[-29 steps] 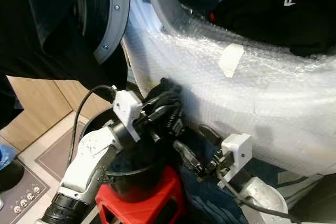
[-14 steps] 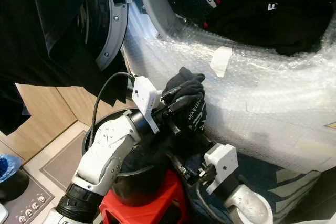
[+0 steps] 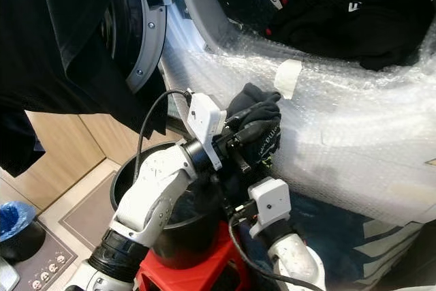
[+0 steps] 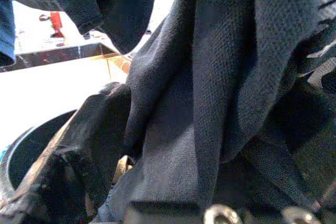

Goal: Clothes washing

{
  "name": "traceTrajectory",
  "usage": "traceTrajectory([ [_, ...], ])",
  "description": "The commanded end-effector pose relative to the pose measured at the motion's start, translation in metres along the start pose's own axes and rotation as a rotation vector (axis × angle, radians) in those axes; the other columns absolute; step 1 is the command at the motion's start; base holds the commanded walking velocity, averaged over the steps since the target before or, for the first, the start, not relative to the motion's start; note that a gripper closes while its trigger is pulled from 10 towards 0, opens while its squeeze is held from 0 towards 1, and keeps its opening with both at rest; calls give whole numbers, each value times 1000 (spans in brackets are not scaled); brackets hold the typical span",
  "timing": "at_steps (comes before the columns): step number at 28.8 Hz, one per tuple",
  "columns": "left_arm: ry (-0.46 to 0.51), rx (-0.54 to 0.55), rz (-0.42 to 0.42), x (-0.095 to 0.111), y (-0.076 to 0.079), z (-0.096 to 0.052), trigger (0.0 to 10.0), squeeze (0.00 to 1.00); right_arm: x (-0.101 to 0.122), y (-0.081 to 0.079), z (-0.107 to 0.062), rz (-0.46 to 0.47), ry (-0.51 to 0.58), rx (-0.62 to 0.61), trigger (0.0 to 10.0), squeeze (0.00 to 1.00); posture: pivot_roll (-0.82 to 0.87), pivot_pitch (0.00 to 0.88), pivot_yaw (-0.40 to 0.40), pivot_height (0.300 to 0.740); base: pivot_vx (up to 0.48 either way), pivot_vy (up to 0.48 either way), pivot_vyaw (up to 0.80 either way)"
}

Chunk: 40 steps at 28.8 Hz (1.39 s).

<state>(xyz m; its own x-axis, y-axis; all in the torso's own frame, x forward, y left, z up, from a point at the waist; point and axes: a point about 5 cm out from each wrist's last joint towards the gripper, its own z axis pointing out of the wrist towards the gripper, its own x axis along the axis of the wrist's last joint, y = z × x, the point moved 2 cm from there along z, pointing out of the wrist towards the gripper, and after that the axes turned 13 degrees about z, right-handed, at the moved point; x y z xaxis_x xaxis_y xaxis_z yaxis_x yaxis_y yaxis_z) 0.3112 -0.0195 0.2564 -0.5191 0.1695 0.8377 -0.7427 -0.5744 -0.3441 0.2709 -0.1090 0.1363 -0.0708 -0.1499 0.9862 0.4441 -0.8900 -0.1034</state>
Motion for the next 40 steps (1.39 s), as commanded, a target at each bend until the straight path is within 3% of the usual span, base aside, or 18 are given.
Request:
traceTrajectory([
  [1, 135, -63, 47, 34, 5, 23, 10000, 0, -3, -4, 5, 12, -8, -42, 10000, 0, -179, 61, 191, 740, 0, 0, 0],
  [9, 179, -71, 6, 42, 16, 32, 10000, 0, 2, -5, 11, 87, 45, -113, 10000, 0, -185, 64, 199, 740, 0, 0, 0],
  [10, 187, -73, -2, 44, 18, 33, 10000, 0, 1, -6, 12, 115, 53, -111, 8078, 0, -185, 64, 200, 740, 0, 0, 0],
  [11, 194, -74, -7, 46, 19, 33, 10000, 0, 1, -7, 12, 156, 62, -109, 3333, 0, -184, 64, 200, 740, 0, 0, 0],
  [12, 202, -74, -11, 47, 20, 33, 10000, 0, 1, -8, 12, 194, 74, -109, 0, 0, -183, 63, 201, 740, 0, 0, 0],
  [18, 219, -73, -20, 52, 20, 33, 10000, 0, 12, -9, 9, 343, 181, -69, 0, 0, -175, 60, 198, 740, 0, 0, 0],
  [22, 222, -69, -24, 53, 20, 33, 10000, 0, 14, -10, 9, 390, 208, -52, 0, 0, -171, 57, 195, 740, 0, 0, 0],
  [29, 231, -59, -31, 56, 20, 34, 10000, 0, 11, -18, 10, 391, 186, 12, 0, 0, -162, 55, 188, 740, 0, 0, 0],
  [40, 238, -59, -38, 58, 22, 36, 10000, 0, 8, -20, 13, 395, 169, 13, 0, 0, -158, 57, 184, 740, 0, 0, 0],
])
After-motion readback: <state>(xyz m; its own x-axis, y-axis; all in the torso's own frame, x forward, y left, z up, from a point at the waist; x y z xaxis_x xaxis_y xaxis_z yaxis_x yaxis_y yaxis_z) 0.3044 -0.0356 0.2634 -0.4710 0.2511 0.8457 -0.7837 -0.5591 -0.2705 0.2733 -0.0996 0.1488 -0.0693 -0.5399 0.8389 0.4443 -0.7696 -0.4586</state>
